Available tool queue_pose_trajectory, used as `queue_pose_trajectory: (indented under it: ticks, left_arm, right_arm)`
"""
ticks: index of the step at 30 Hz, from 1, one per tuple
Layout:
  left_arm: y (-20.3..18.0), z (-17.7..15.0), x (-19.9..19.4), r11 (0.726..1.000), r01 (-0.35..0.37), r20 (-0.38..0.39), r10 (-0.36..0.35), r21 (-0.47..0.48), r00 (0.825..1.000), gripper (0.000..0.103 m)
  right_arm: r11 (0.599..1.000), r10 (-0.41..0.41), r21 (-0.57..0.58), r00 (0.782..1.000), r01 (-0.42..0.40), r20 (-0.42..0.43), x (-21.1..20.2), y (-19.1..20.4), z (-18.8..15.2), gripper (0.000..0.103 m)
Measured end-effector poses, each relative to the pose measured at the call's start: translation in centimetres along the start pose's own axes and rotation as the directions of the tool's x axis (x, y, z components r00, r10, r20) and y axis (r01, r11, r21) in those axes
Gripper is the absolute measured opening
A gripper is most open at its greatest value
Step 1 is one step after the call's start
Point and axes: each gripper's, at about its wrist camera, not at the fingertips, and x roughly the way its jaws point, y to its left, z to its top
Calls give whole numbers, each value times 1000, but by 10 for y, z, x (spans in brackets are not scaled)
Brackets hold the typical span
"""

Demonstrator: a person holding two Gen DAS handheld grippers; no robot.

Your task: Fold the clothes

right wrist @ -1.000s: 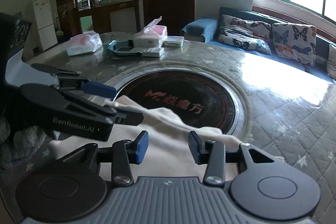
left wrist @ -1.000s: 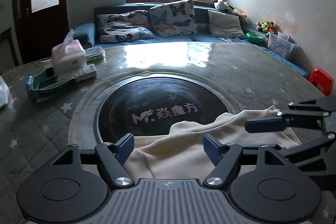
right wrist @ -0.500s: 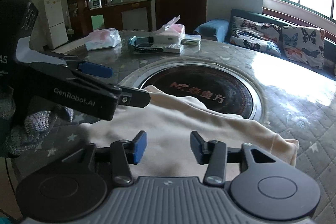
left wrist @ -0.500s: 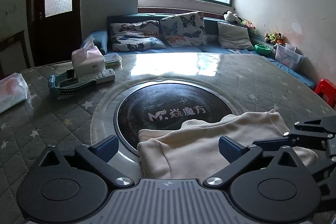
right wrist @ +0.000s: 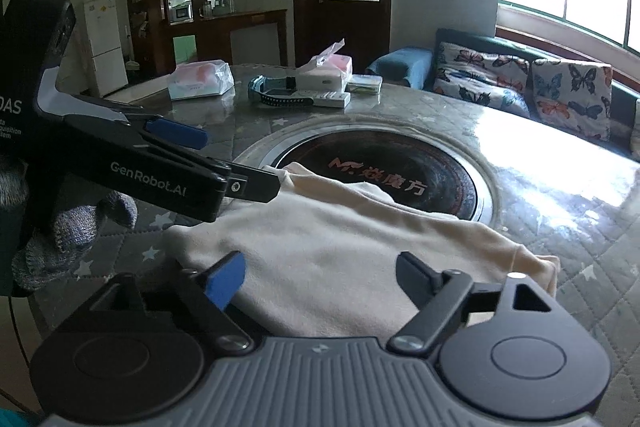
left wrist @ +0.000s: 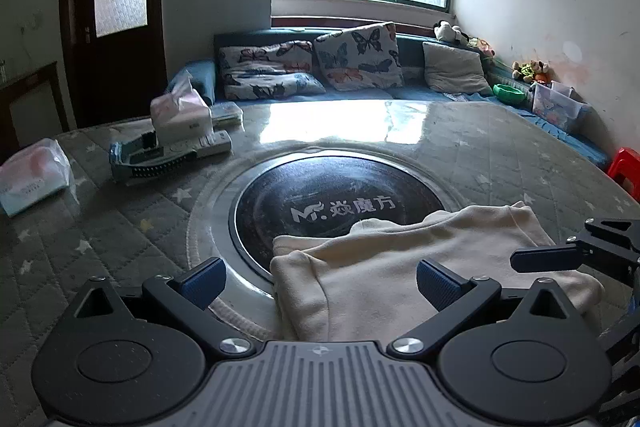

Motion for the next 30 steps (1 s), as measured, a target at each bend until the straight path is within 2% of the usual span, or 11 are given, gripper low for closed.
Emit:
queue_pose_trajectory:
  ticks: [1, 3, 8, 14, 20, 27, 30]
  left_arm:
    - [-1, 0, -1, 1000, -5, 3, 5, 4, 1000, 103]
    - [-2, -1, -4, 1000, -16, 8, 16, 13, 1000, 103]
    - [-2, -2, -8, 999, -30, 9, 30, 10, 1000, 103]
    - [-1, -4, -13, 999, -44, 8, 44, -1, 999, 103]
    - [6, -7, -18, 998, -56, 8, 57, -19, 998, 103]
    - [28, -13, -28, 993, -93, 16, 95, -72, 995, 103]
    - [44, -15, -32, 988, -99, 16, 102, -121, 995, 103]
  right_arm:
    - [1000, -1, -1, 1000, 1, 3, -1, 1, 0, 85]
    - [1000, -4, 6, 1000, 4, 9, -3, 1, -1, 95]
    - [1000, -25, 9, 999, 25, 41, -9, 4, -2, 103]
    - [1000, -16, -15, 995, 17, 95, -15, 12, -2, 103]
    - [998, 12, -64, 994, -5, 113, -16, 24, 0, 103]
    - [986, 41, -160, 998, -34, 38, -8, 41, 7, 102]
    - [974, 43, -224, 999, -39, 14, -4, 52, 7, 98]
